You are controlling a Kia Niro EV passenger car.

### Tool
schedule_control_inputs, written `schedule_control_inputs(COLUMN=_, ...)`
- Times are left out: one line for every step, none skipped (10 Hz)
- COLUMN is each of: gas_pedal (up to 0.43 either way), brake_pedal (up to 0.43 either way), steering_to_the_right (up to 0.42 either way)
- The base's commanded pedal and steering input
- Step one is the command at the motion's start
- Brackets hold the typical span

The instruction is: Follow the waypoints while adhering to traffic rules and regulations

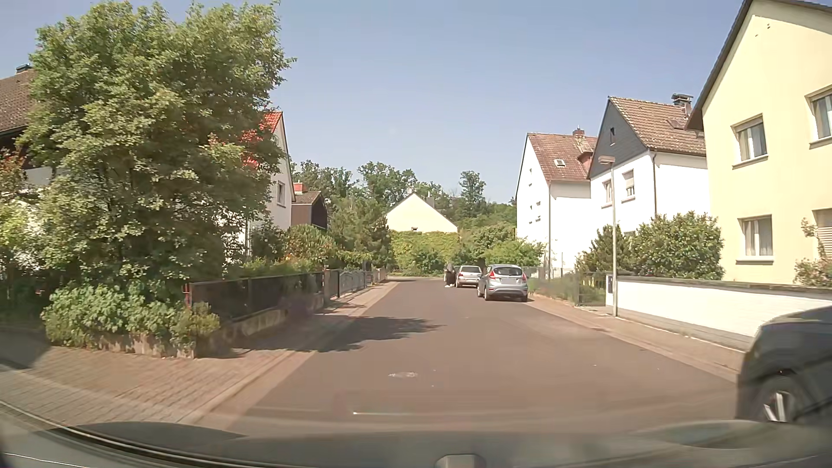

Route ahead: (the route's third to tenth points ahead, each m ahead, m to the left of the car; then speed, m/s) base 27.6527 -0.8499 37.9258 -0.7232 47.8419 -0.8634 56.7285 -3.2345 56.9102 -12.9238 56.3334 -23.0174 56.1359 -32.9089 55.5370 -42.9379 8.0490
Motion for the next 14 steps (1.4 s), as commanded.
schedule_control_inputs(gas_pedal=0.047, brake_pedal=0.000, steering_to_the_right=0.004)
schedule_control_inputs(gas_pedal=0.047, brake_pedal=0.000, steering_to_the_right=0.004)
schedule_control_inputs(gas_pedal=0.047, brake_pedal=0.000, steering_to_the_right=0.003)
schedule_control_inputs(gas_pedal=0.047, brake_pedal=0.000, steering_to_the_right=0.003)
schedule_control_inputs(gas_pedal=0.047, brake_pedal=0.000, steering_to_the_right=0.002)
schedule_control_inputs(gas_pedal=0.047, brake_pedal=0.000, steering_to_the_right=0.000)
schedule_control_inputs(gas_pedal=0.047, brake_pedal=0.000, steering_to_the_right=-0.002)
schedule_control_inputs(gas_pedal=0.047, brake_pedal=0.000, steering_to_the_right=-0.002)
schedule_control_inputs(gas_pedal=0.047, brake_pedal=0.000, steering_to_the_right=-0.002)
schedule_control_inputs(gas_pedal=0.047, brake_pedal=0.000, steering_to_the_right=-0.003)
schedule_control_inputs(gas_pedal=0.047, brake_pedal=0.000, steering_to_the_right=-0.003)
schedule_control_inputs(gas_pedal=0.047, brake_pedal=0.000, steering_to_the_right=-0.003)
schedule_control_inputs(gas_pedal=0.047, brake_pedal=0.000, steering_to_the_right=-0.005)
schedule_control_inputs(gas_pedal=0.047, brake_pedal=0.000, steering_to_the_right=-0.008)
